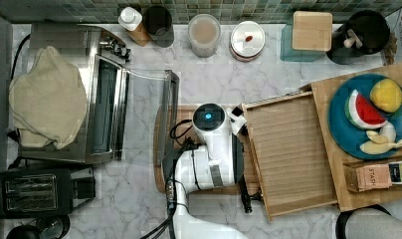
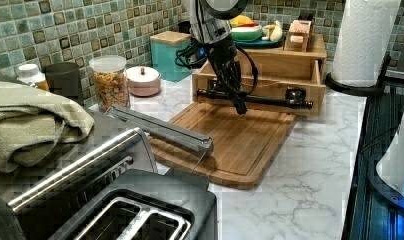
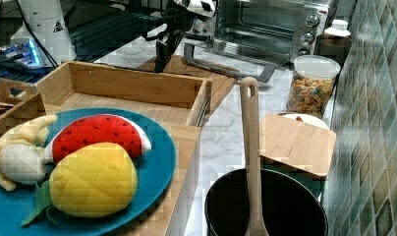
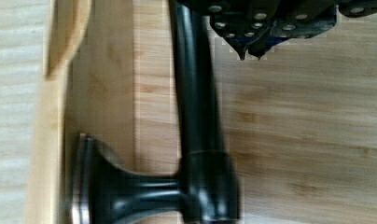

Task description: Close the drawer.

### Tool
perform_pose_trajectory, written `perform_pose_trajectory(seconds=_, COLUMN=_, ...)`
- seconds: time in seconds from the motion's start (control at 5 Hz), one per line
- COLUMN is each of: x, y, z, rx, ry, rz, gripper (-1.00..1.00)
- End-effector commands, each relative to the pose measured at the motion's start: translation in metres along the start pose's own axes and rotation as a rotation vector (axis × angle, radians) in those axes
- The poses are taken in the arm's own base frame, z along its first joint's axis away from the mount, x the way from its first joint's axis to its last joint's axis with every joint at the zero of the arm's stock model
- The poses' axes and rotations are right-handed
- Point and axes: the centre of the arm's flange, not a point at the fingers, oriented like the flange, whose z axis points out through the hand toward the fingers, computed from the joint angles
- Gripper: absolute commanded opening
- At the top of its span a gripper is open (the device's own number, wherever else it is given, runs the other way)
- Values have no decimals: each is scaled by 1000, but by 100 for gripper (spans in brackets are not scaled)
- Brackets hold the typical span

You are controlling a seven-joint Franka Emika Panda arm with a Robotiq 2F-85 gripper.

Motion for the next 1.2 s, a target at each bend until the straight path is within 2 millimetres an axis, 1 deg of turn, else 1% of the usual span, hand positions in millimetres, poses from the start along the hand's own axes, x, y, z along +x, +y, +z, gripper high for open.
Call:
perform_pose_trajectory(seconds=0.2, x=-21, y=135, z=-54, rx=-14, ry=133, rz=22, gripper=-100)
perform_pose_trajectory(seconds=0.4, x=-36, y=174, z=-55, rx=-17, ry=186, rz=70, gripper=-100)
perform_pose_trajectory(seconds=0.6, x=-48, y=206, z=-50, rx=-20, ry=248, rz=93, gripper=-100)
perform_pose_trajectory(seconds=0.8, x=-43, y=239, z=-32, rx=6, ry=283, rz=75, gripper=-100)
perform_pose_trajectory(seconds=1.0, x=-35, y=262, z=-18, rx=6, ry=324, rz=98, gripper=-100)
perform_pose_trajectory(seconds=1.2, x=-39, y=296, z=-26, rx=-49, ry=299, rz=150, gripper=-100)
